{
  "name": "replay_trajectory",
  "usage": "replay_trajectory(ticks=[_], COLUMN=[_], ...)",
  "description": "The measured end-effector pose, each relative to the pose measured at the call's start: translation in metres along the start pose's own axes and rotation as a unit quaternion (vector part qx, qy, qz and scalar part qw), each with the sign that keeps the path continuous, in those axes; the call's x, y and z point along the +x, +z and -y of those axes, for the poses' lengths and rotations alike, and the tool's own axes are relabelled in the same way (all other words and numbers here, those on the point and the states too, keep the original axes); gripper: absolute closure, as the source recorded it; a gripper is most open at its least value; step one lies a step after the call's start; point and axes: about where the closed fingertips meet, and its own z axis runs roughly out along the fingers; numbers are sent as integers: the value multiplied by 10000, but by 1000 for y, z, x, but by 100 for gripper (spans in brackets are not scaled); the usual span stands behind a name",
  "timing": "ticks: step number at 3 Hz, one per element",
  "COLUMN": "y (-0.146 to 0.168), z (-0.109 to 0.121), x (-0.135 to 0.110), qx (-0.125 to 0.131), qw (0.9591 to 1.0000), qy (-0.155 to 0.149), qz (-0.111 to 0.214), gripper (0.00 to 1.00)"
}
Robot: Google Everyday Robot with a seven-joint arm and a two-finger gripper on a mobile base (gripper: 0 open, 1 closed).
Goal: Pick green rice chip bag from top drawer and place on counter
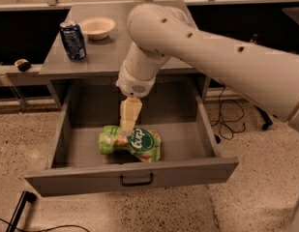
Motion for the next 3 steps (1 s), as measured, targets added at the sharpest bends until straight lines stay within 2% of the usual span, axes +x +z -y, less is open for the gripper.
replay_trajectory(ticks=[1, 2, 3], y=[29, 55, 91], z=[20, 31, 31], x=[16, 23, 18], qx=[209, 228, -113], qw=[9988, 9973, 9971], qy=[234, 303, 215], qz=[378, 626, 719], gripper=[0, 0, 15])
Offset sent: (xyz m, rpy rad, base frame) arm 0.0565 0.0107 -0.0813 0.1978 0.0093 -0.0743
